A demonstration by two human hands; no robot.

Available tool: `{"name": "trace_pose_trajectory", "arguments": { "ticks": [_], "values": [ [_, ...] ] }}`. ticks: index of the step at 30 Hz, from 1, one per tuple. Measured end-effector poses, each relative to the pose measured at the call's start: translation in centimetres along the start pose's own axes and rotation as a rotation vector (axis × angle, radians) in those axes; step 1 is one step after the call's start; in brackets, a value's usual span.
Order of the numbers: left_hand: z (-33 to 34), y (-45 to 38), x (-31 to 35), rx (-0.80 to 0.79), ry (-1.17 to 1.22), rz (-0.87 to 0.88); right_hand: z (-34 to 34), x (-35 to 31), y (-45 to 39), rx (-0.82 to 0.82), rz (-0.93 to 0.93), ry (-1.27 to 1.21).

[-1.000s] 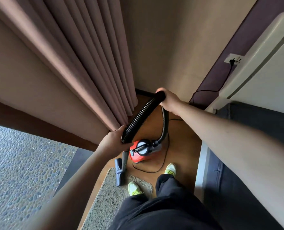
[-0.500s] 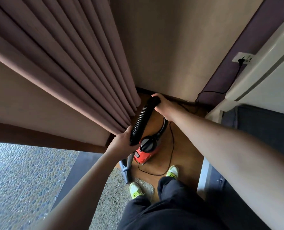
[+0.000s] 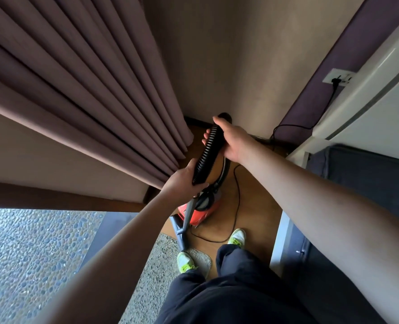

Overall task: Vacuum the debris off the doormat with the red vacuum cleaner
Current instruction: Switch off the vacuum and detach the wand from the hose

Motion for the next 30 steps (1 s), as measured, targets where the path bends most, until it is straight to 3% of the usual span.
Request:
{"name": "trace_pose_trajectory", "arguments": {
  "ticks": [17, 30],
  "values": [
    [-0.2, -6.3, 6.5, 0.099, 0.101, 0.011, 1.0, -7.8, -3.2, -0.074, -0.190, 0.249],
    [-1.9, -9.0, 10.2, 0.167, 0.118, 0.000, 0.8, -12.6, -4.3, -0.124, -0.315, 0.293]
  ]
}}
Point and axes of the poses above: each hand's wrist, its own y-axis away from the middle knuckle, its own z-axis out of the palm, x = y × z, the point moved 5 cm from there along -y, towards the middle knuckle, and after that the axes turned 10 degrees about -z, right-handed, at the moved point
